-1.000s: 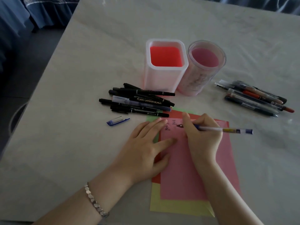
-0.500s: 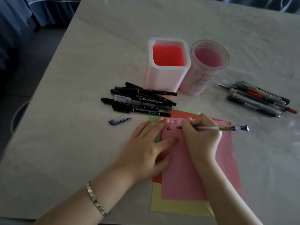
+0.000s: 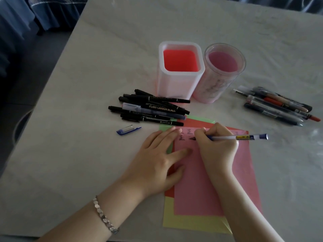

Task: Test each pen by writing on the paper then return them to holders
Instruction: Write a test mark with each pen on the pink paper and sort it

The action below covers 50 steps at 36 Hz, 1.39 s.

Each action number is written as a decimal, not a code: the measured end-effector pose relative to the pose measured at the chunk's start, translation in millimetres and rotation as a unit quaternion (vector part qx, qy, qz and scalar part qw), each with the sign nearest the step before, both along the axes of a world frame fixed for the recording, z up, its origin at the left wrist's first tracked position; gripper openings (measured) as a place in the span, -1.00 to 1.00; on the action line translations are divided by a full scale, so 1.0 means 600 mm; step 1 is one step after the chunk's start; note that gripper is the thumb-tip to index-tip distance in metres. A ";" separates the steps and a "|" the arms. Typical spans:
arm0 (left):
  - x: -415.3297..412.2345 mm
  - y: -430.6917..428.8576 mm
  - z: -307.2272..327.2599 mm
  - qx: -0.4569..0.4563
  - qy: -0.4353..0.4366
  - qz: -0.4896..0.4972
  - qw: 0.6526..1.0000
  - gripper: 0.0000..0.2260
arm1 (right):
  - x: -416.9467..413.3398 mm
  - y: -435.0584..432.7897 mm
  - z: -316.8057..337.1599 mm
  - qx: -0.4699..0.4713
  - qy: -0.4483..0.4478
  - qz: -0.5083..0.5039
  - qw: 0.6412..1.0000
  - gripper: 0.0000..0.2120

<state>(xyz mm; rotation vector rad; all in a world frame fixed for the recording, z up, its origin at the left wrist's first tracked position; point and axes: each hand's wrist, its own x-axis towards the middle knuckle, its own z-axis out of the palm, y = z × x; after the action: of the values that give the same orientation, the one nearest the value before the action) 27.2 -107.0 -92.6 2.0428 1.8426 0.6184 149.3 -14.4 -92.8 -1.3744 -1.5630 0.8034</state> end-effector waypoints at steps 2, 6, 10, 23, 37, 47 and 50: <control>0.000 0.000 0.001 -0.001 -0.001 0.001 1.000 -0.66 | 0.000 0.000 0.000 -0.003 -0.004 -0.001 1.000 -0.75; 0.001 0.000 0.000 0.002 -0.003 0.001 1.000 -0.66 | -0.001 -0.001 0.000 -0.004 0.000 0.003 1.000 -0.75; 0.001 0.000 -0.001 0.001 -0.004 -0.002 1.000 -0.66 | 0.000 -0.001 0.001 -0.003 0.006 0.014 1.000 -0.73; 0.000 0.000 -0.002 0.002 -0.001 -0.004 1.000 -0.66 | -0.002 -0.003 0.006 -0.022 0.004 0.013 1.000 -0.75; -0.001 0.001 -0.008 0.033 0.024 -0.010 0.999 -0.66 | 0.006 -0.001 0.018 -0.039 0.064 -0.049 0.996 -0.69; -0.015 -0.012 0.000 0.149 -0.002 0.101 0.984 -0.77 | 0.037 -0.015 0.059 -0.124 0.132 -0.005 0.983 -0.69; -0.037 -0.020 0.007 0.155 0.038 0.213 0.964 -0.75 | 0.052 -0.019 0.069 -0.143 0.107 0.014 0.984 -0.70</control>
<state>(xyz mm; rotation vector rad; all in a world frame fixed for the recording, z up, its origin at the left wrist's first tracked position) 4.7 -119.0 -88.4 1.8712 2.3869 1.0090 180.6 -26.1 -51.7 -1.4161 -1.3379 1.1893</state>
